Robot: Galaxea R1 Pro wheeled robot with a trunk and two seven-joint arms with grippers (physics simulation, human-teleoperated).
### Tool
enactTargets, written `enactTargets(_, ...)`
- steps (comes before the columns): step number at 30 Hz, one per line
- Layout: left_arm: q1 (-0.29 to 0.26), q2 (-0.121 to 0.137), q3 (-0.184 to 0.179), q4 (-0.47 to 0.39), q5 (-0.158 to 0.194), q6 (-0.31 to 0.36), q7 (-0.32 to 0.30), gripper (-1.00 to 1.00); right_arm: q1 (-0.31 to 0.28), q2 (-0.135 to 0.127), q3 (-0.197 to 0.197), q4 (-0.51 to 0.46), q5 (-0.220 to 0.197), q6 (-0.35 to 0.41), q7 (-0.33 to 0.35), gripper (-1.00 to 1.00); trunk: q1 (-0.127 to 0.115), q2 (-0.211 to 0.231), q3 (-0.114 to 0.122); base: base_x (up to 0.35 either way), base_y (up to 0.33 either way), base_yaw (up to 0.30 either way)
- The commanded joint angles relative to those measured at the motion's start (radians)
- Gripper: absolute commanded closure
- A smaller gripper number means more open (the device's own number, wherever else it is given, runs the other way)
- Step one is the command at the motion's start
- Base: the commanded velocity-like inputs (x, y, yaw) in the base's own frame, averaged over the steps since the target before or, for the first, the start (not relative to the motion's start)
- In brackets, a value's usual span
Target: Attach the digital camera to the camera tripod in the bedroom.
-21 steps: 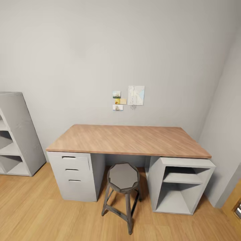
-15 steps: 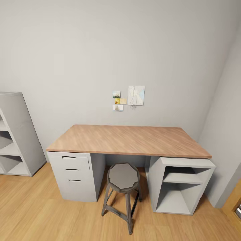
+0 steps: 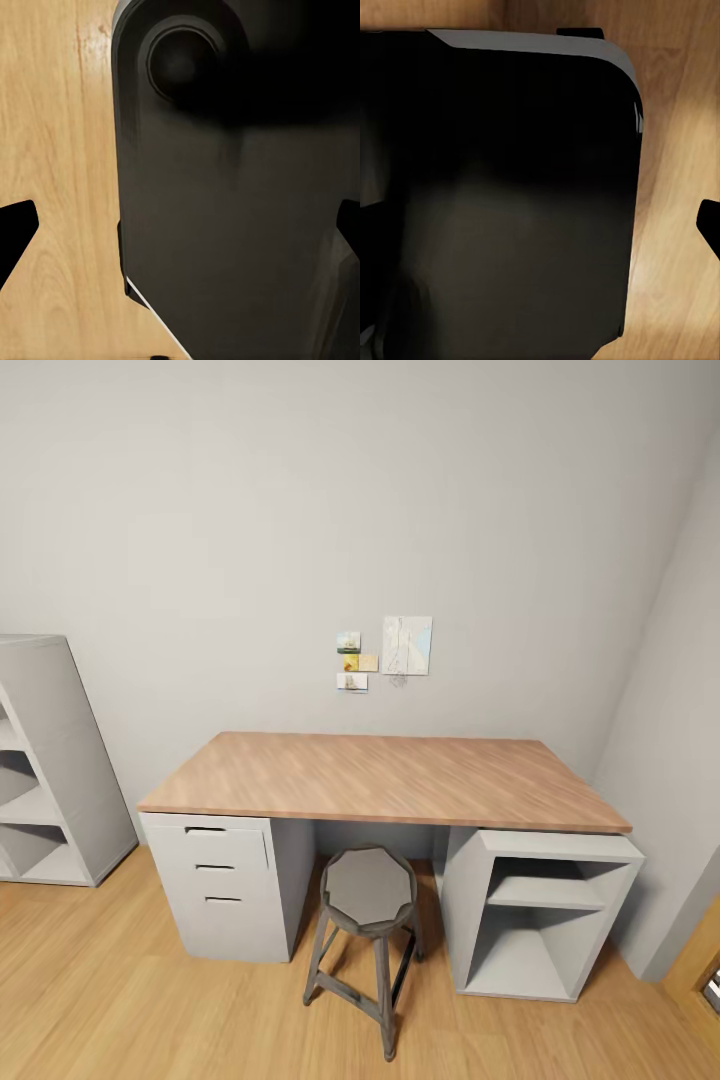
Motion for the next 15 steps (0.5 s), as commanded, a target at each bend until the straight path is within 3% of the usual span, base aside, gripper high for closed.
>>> enactTargets(1, 0.000, 0.000, 0.000, -0.001, 0.001, 0.000, 0.001, -1.00, 0.000, 0.000, 0.000, -0.001, -0.001, 0.002, 0.001, -1.00, 0.000, 0.000, -0.001, 0.000, 0.000, 0.000)
enactTargets(15, 0.000, 0.000, 0.000, -0.001, 0.001, 0.000, 0.001, -1.00, 0.000, 0.000, 0.000, -0.001, -0.001, 0.002, 0.001, -1.00, 0.000, 0.000, -0.001, 0.000, 0.000, 0.000)
